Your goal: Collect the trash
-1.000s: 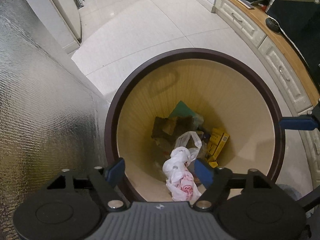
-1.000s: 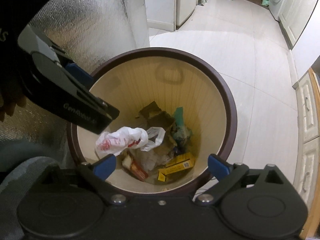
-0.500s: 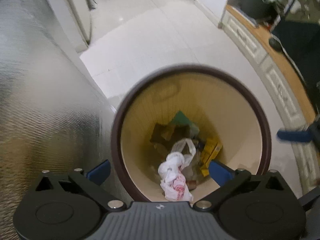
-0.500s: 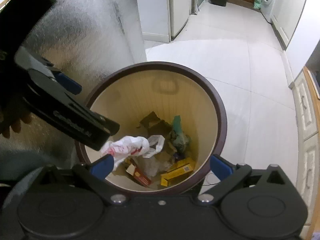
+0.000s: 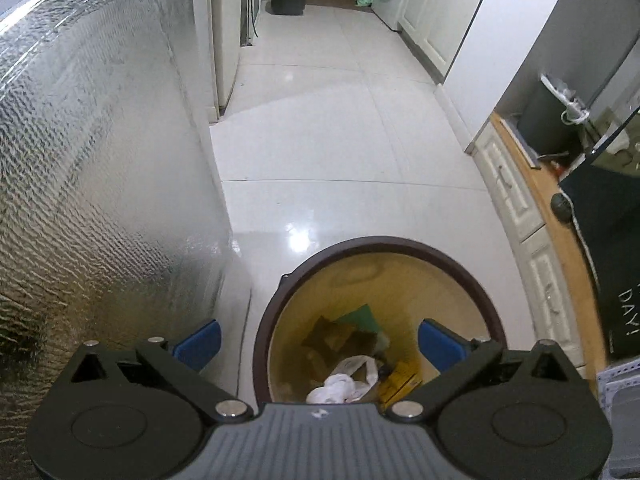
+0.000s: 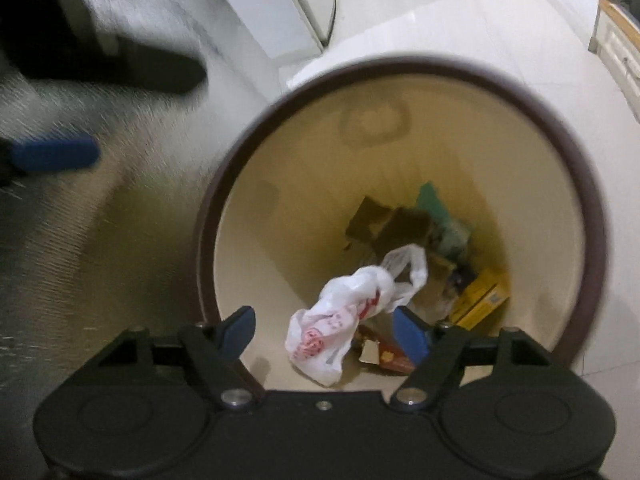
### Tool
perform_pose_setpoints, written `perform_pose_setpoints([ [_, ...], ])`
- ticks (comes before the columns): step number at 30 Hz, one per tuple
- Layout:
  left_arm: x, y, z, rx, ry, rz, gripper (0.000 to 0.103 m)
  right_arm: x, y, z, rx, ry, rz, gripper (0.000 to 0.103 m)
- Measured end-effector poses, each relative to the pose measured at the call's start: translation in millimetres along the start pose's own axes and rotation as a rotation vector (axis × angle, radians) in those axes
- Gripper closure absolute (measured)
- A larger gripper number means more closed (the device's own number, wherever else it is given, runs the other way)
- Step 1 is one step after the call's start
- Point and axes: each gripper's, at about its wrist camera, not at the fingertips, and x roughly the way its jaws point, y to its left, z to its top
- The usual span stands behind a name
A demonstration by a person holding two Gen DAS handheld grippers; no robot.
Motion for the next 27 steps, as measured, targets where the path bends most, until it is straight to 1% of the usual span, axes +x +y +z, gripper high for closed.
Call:
perform_pose_setpoints([
  [1,-0.1,-0.2,0.7,-0.003,0.001,-0.004,0.0,7.7,3.8,0.3,-0.008,0.017,-0.007,0.029],
  [3,0.6,-1.0,1.5,-0.003,0.006,-0.008,0.0,21.6,5.6,1.3,-0.018,0.058,-0.026,0.039],
  [4,0.7,-1.1,1.7,-0.004,0.007,-0.01,0.0,27.3,4.4,1.4,-0.011,0.081,-0.029,0.042],
  [6,1.1,-1.4,2.2,-0.003,0.008,-0.015,0.0,35.8,0.0,1.0,0.013,0.126,-0.024,0.055],
  [7,0.9,-1.9,2.7,-0.002,0.007,-0.016,0.0,38.3,-2.2,-0.1,0.016,0.141,-0.018,0.058],
  [9,0.8,-1.9,1.7,-0.001,0.006,-0.018,0.0,39.0,-5.3,-0.8,0.013,0.156,0.017,0.082],
  [10,0.2,-2.1,1.3,-0.001,0.006,-0.019,0.0,37.5,-5.4,-0.7,0.001,0.158,0.016,0.083],
  [12,-0.6,-3.1,0.5,-0.001,0.004,-0.022,0.0,30.3,-4.8,1.3,-0.043,0.143,0.037,0.09],
  [15,-2.6,-4.5,-0.3,0.002,0.0,-0.028,0.0,13.7,-1.1,7.9,-0.136,0.113,0.074,0.091],
  [19,-2.5,-4.7,-0.1,0.002,-0.002,-0.029,0.0,-13.8,4.0,17.6,-0.227,0.077,0.18,0.091],
  [21,-2.5,-5.2,-0.3,0.002,-0.002,-0.028,0.0,-20.3,8.1,19.8,-0.274,0.087,0.232,0.091],
  [22,-2.5,-5.2,-0.3,0.003,-0.001,-0.027,0.0,-22.2,10.1,19.8,-0.3,0.095,0.245,0.091],
  [23,-2.2,-5.2,-0.5,0.004,0.0,-0.026,0.0,-22.2,11.9,19.5,-0.321,0.108,0.241,0.088],
  [24,-2.0,-5.4,-0.5,0.005,0.002,-0.024,0.0,-21.3,12.2,19.4,-0.329,0.114,0.217,0.075],
  [26,-1.3,-5.8,-0.2,0.009,0.006,-0.021,0.0,-19.0,10.6,19.1,-0.335,0.112,0.134,0.059],
  [27,-0.7,-6.3,-0.5,0.013,0.008,-0.02,0.0,-20.4,9.0,19.1,-0.338,0.106,0.104,0.058],
])
